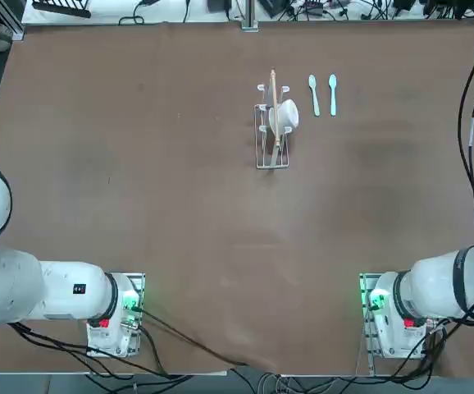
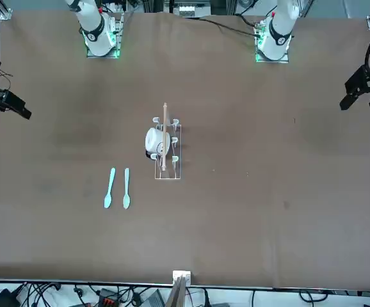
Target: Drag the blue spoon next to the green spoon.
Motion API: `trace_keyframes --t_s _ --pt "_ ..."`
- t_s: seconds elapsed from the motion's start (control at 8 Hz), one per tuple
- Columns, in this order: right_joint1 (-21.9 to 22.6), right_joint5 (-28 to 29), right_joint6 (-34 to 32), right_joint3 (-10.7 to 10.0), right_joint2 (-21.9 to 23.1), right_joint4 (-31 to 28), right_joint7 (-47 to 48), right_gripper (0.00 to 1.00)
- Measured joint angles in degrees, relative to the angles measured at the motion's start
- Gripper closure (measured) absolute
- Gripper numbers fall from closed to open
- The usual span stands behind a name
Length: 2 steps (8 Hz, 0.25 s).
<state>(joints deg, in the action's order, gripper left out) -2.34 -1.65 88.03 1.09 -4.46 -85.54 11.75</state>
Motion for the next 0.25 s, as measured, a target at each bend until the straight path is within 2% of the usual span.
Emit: trace_keyframes --t_s 0.25 --pt "0.0 0.0 0.0 0.0 0.0 0.0 0.0 0.00"
